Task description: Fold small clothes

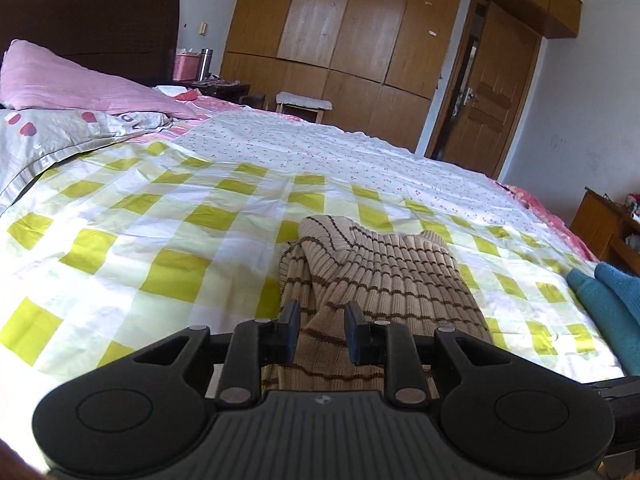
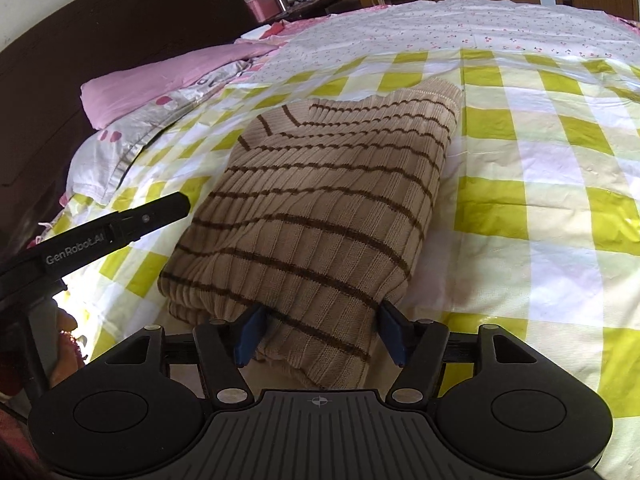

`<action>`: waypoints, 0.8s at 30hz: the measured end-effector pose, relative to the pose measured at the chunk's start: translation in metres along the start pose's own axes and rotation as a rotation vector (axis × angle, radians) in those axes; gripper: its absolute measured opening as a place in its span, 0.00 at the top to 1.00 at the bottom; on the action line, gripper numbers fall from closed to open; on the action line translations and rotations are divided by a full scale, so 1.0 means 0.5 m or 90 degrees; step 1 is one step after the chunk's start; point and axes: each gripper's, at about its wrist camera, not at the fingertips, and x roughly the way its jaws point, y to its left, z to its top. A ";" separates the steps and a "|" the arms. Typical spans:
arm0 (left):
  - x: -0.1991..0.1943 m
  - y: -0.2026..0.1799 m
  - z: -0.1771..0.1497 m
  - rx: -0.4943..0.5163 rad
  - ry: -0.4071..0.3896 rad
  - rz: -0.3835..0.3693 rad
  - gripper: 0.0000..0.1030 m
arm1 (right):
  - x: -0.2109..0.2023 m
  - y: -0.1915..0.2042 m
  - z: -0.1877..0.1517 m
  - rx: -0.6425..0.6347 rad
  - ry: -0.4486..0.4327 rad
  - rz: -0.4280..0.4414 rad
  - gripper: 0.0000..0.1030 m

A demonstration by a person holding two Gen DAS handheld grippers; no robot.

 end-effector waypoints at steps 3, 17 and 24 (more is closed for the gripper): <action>0.041 0.006 -0.013 -0.018 0.052 0.009 0.71 | 0.007 -0.004 -0.004 0.018 0.014 0.000 0.57; 0.013 -0.006 -0.074 0.006 0.112 0.058 0.69 | -0.030 -0.034 0.015 -0.011 0.057 -0.030 0.81; -0.001 0.010 -0.065 -0.002 0.099 0.059 0.69 | -0.105 0.021 0.054 -0.080 -0.008 -0.048 0.78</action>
